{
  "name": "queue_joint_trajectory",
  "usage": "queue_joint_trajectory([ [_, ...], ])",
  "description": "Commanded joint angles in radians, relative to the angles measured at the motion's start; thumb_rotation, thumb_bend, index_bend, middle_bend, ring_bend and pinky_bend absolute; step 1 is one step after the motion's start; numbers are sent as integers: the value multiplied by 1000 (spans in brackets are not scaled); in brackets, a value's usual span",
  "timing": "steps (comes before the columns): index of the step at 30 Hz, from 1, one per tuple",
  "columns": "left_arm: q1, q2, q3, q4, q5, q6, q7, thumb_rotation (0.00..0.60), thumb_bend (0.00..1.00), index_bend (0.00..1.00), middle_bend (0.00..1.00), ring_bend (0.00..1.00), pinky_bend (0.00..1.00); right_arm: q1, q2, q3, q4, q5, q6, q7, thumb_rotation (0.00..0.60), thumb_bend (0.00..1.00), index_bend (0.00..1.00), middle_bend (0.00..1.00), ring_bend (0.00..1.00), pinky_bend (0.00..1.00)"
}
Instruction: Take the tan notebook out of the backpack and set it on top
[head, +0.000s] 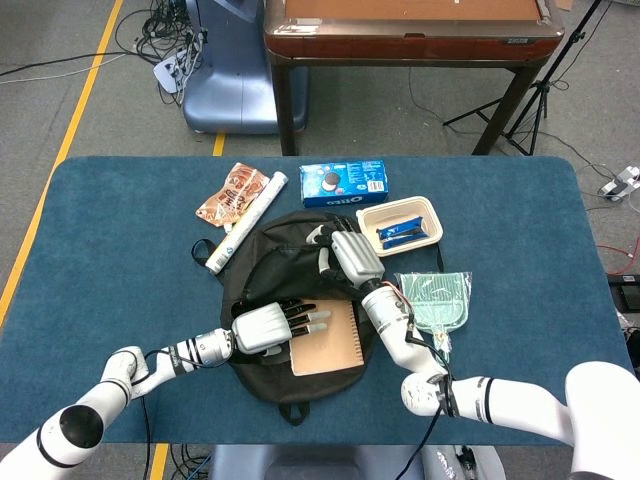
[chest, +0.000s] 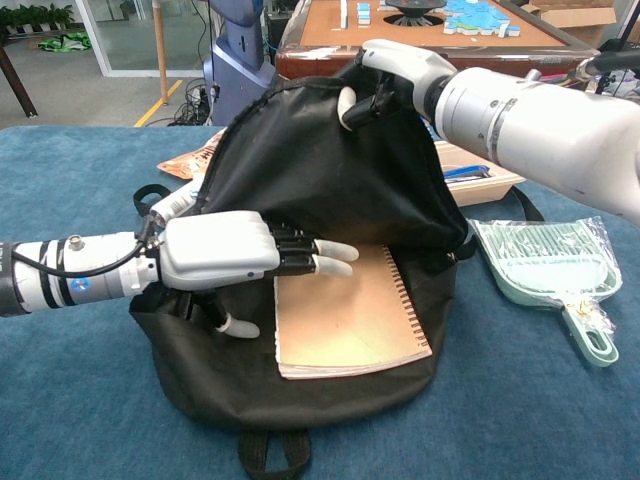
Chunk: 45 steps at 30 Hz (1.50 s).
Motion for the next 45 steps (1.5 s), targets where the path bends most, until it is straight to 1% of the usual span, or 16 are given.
queue_joint_trajectory([
  [1, -6, -15, 3, 6, -13, -5, -8, 600, 185, 47, 14, 60, 154, 0, 1, -2, 1, 0, -1, 4, 600, 897, 631, 325, 36, 0],
  [10, -29, -56, 12, 26, -50, -44, -28, 600, 185, 47, 6, 48, 141, -10, 14, -11, 5, -10, 0, 27, 600, 897, 631, 325, 36, 0],
  [15, -34, -80, 5, 41, -78, -51, -55, 600, 185, 49, 5, 46, 130, -15, 19, -16, 13, -10, -1, 38, 600, 897, 631, 325, 36, 0],
  [23, -42, -120, 5, 79, -107, -49, -122, 600, 196, 99, 6, 46, 127, -16, 22, -15, 32, -7, -5, 52, 600, 915, 631, 325, 36, 0],
  [29, -46, -138, 5, 100, -123, -37, -159, 600, 300, 119, 5, 46, 122, -14, 16, -17, 49, 1, -9, 55, 600, 926, 631, 325, 36, 0],
  [32, -47, -142, 6, 106, -129, -39, -168, 600, 335, 128, 6, 46, 115, -12, 13, -18, 54, 2, -8, 54, 600, 941, 631, 325, 36, 0],
  [36, -43, -149, 5, 113, -140, -33, -158, 600, 405, 168, 5, 46, 113, -10, 10, -16, 56, 3, -3, 50, 600, 956, 631, 325, 36, 0],
  [39, -35, -156, -3, 115, -155, -33, -138, 600, 489, 222, 6, 47, 113, -9, 9, -16, 56, 6, 0, 46, 600, 958, 631, 325, 36, 0],
  [41, -31, -158, -9, 107, -166, -32, -138, 600, 541, 271, 27, 47, 113, -9, 8, -17, 56, 8, 2, 43, 600, 959, 631, 325, 36, 0],
  [45, -24, -155, -12, 91, -174, -12, -147, 600, 552, 381, 138, 65, 113, -7, 6, -19, 59, 16, 2, 36, 600, 958, 631, 324, 36, 0],
])
